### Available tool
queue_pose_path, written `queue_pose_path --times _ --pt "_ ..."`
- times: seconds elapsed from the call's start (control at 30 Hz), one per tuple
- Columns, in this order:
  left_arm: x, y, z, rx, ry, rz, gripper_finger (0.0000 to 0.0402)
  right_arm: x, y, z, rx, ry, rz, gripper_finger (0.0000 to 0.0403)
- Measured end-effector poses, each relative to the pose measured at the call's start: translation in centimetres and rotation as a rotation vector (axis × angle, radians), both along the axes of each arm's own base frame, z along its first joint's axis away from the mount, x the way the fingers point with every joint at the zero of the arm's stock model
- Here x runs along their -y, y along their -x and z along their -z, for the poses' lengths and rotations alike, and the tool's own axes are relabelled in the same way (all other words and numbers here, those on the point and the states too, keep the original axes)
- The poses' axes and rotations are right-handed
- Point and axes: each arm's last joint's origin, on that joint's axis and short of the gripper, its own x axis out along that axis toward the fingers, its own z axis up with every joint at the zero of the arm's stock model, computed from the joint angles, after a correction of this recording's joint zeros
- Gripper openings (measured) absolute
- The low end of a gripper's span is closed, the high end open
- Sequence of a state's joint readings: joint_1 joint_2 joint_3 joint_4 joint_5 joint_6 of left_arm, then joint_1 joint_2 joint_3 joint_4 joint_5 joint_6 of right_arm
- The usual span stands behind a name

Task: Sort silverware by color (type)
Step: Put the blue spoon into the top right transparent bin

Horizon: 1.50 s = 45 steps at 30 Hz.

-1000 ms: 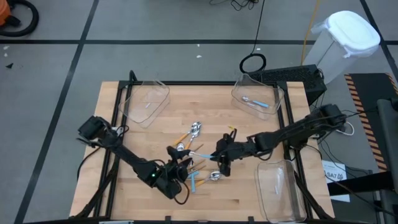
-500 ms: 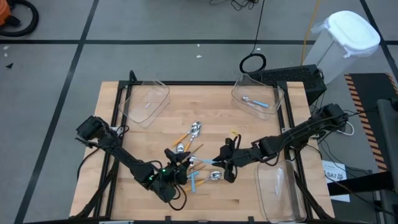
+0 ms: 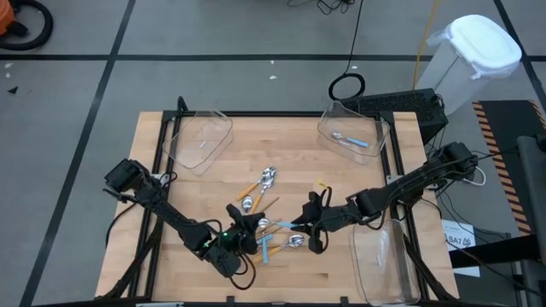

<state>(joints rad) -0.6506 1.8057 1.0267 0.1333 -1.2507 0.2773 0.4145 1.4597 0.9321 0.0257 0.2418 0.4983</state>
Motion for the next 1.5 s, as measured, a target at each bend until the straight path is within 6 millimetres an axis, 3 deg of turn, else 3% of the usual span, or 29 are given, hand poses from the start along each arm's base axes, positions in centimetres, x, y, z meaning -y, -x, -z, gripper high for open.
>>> queue_pose_path --times 0.13,0.43,0.67,0.8,1.0,1.23,1.5 --pt "0.0 0.0 0.0 0.004 0.007 -0.001 0.0008 -0.1 0.1 0.0 0.010 0.058 -0.007 0.0075" --pt "-0.5 -0.6 0.1 0.039 0.199 0.053 0.0006 -1.3 1.0 -0.6 0.066 0.259 -0.034 0.0184" --pt "-1.8 -1.7 0.4 0.066 0.480 0.090 0.0005 -3.3 3.1 -0.9 0.077 0.623 -0.069 0.0236" --pt "-2.8 -2.5 0.5 0.092 0.663 0.081 0.0005 -5.1 4.3 -0.9 0.096 0.813 -0.174 0.0246" --pt "-4.4 -3.6 0.7 0.076 0.886 0.098 0.0005 -7.0 6.1 -0.6 0.103 0.948 -0.296 0.0242" --pt "-5.7 -4.3 0.6 0.133 0.983 0.051 0.0005 -8.2 8.1 0.0 0.067 1.059 -0.333 0.0234" --pt "-5.2 -5.0 -0.5 0.201 1.095 0.173 0.0005 -8.2 8.6 0.1 0.051 1.148 -0.312 0.0233"
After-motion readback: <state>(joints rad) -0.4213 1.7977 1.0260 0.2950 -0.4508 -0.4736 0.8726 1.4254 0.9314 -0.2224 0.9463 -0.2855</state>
